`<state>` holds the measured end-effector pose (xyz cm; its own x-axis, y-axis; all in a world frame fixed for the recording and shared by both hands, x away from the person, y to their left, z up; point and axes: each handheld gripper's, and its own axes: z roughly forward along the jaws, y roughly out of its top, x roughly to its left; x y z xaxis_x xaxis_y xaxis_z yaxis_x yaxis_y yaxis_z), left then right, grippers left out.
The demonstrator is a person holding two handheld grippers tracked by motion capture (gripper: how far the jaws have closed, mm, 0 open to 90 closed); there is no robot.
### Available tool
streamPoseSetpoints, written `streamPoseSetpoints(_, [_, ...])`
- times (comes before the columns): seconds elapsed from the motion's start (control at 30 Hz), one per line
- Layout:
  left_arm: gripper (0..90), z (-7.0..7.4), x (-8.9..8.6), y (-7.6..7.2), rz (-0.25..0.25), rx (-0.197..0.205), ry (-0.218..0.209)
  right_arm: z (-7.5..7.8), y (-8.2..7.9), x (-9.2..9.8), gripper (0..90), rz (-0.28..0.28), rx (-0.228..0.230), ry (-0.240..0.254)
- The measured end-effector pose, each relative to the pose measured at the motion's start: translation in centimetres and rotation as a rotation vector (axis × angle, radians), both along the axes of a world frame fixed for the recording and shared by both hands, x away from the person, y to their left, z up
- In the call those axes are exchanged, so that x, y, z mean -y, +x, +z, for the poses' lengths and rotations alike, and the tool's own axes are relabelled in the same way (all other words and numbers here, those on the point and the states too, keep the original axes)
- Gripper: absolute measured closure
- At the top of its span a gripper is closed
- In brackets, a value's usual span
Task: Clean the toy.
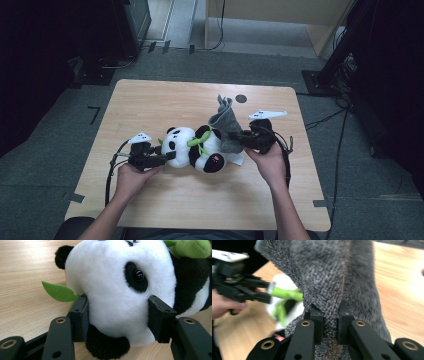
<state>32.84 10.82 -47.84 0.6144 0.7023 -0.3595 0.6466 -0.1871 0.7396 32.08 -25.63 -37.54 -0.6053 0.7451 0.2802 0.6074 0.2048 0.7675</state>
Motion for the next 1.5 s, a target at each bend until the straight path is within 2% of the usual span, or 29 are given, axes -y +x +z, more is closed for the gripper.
streamPoseSetpoints(0.2, [42.4, 0.1, 0.0, -0.1, -0.003, 0.004, 0.007, 2.1, -1.4, -3.5, 80.9, 0.106, 0.053, 0.021])
streamPoseSetpoints(0.33, [42.3, 0.1, 0.0, -0.1, -0.002, 0.004, 0.008, 2.9, -2.4, -6.2, 80.8, 0.196, 0.077, 0.035])
streamPoseSetpoints(0.5, [42.3, 0.1, 0.1, -0.2, 0.0, 0.005, 0.007, 2.7, -3.5, -9.5, 80.8, 0.307, 0.069, 0.071])
streamPoseSetpoints(0.57, [42.2, 0.1, 0.0, -0.1, -0.002, 0.006, 0.008, 2.0, -3.5, -10.5, 80.8, 0.329, 0.064, 0.06])
streamPoseSetpoints(0.7, [42.1, 0.1, 0.0, -0.1, -0.005, 0.003, 0.006, -1.0, -2.2, -10.8, 81.0, 0.285, -0.015, -0.01])
streamPoseSetpoints(0.77, [41.8, 0.1, 0.0, -0.1, -0.006, 0.005, 0.0, -2.3, -1.5, -10.6, 81.3, 0.251, -0.029, -0.07])
streamPoseSetpoints(0.83, [40.2, 0.0, 0.0, 0.0, -0.012, 0.01, -0.015, -3.0, -1.0, -10.2, 81.5, 0.237, -0.046, -0.067])
streamPoseSetpoints(1.0, [28.5, -0.1, -0.2, 0.3, -0.03, 0.028, -0.06, -3.3, -0.3, -9.4, 81.8, 0.221, -0.039, -0.057])
streamPoseSetpoints(1.13, [25.8, 0.6, -0.5, 0.6, -0.094, 0.065, -0.01, -3.4, 0.2, -9.0, 81.8, 0.223, -0.05, -0.027])
streamPoseSetpoints(1.2, [25.4, 0.8, -0.8, 0.6, -0.128, 0.08, -0.025, -3.4, 0.4, -8.8, 81.7, 0.229, -0.045, -0.025])
streamPoseSetpoints(1.3, [24.9, 0.7, -1.1, 0.7, -0.17, 0.088, -0.01, -3.3, 0.8, -8.6, 81.6, 0.229, -0.039, -0.025])
streamPoseSetpoints(1.43, [22.2, 0.2, -0.6, 0.8, -0.188, 0.123, 0.021, -3.1, 1.3, -8.4, 81.3, 0.219, -0.032, -0.024])
streamPoseSetpoints(1.5, [20.0, -0.2, -0.2, 1.0, -0.19, 0.117, 0.032, -3.1, 1.5, -8.4, 81.2, 0.216, -0.034, -0.02])
